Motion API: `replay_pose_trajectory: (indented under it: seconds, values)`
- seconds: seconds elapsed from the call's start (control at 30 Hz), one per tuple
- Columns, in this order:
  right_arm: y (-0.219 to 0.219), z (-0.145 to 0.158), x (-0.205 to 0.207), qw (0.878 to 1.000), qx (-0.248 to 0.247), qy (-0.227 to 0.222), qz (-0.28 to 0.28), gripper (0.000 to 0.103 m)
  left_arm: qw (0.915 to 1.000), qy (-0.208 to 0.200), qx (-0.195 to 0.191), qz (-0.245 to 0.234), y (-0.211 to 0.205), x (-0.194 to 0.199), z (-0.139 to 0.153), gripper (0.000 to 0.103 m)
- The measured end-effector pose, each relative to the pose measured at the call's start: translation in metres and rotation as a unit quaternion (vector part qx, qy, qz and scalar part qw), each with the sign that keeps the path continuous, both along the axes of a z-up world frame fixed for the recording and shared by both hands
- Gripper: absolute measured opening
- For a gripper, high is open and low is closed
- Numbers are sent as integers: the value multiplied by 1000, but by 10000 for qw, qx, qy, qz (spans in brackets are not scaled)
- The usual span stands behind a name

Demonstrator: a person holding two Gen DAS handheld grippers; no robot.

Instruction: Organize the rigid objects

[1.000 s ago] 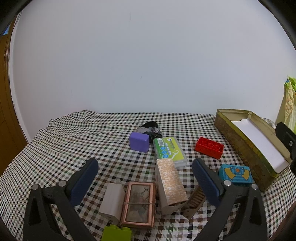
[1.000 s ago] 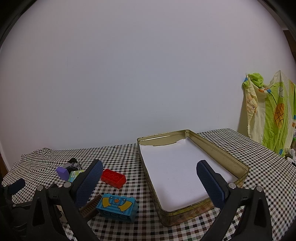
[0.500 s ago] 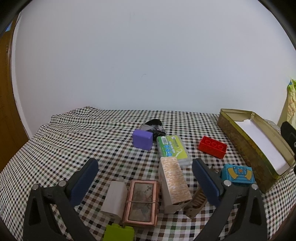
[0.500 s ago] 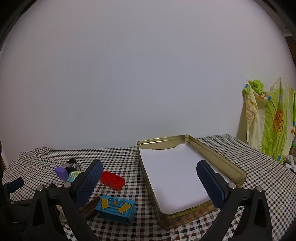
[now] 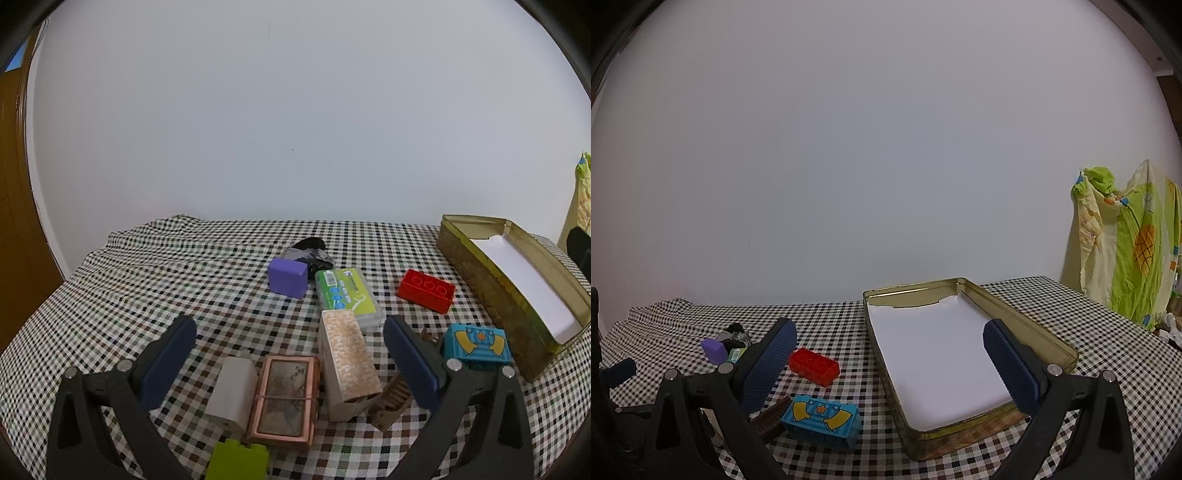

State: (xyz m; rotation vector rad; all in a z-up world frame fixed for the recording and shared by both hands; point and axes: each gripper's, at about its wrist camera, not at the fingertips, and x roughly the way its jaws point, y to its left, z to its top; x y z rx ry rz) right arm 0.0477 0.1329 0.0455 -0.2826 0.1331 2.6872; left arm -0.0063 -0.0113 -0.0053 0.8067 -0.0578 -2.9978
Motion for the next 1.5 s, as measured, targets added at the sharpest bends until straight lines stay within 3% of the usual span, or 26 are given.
replay_pose_trajectory:
  seconds: [0.43,0.77,0.83,0.9,0.97,1.17,1.37,1.5]
  values:
    - [2,0,-1,10000,-19,-31,73,102,9996,-227,-38,-137,-8,12,-3,102]
    - [12,-2,-3,9983,-412,-243,343,102,9936,-1032,318,-318,-73,36,-19,102]
    - [13,-2,-2,9978,-459,-269,407,97,9898,-1283,454,-426,-79,35,-23,102]
    - [13,-2,-4,9973,-478,-310,471,85,9874,-1392,510,-548,-79,33,-25,102]
    - [14,-3,-5,9969,-493,-370,497,83,9870,-1427,454,-583,-77,31,-26,101]
    - [20,-6,-5,9958,-655,-426,477,83,9783,-1898,325,-770,-63,20,-39,80]
    - [20,-7,-8,9952,-697,-507,470,83,9797,-1830,299,-757,-63,26,-39,63]
    - [19,-7,-8,9955,-664,-495,460,83,9811,-1759,452,-671,-74,29,-38,30]
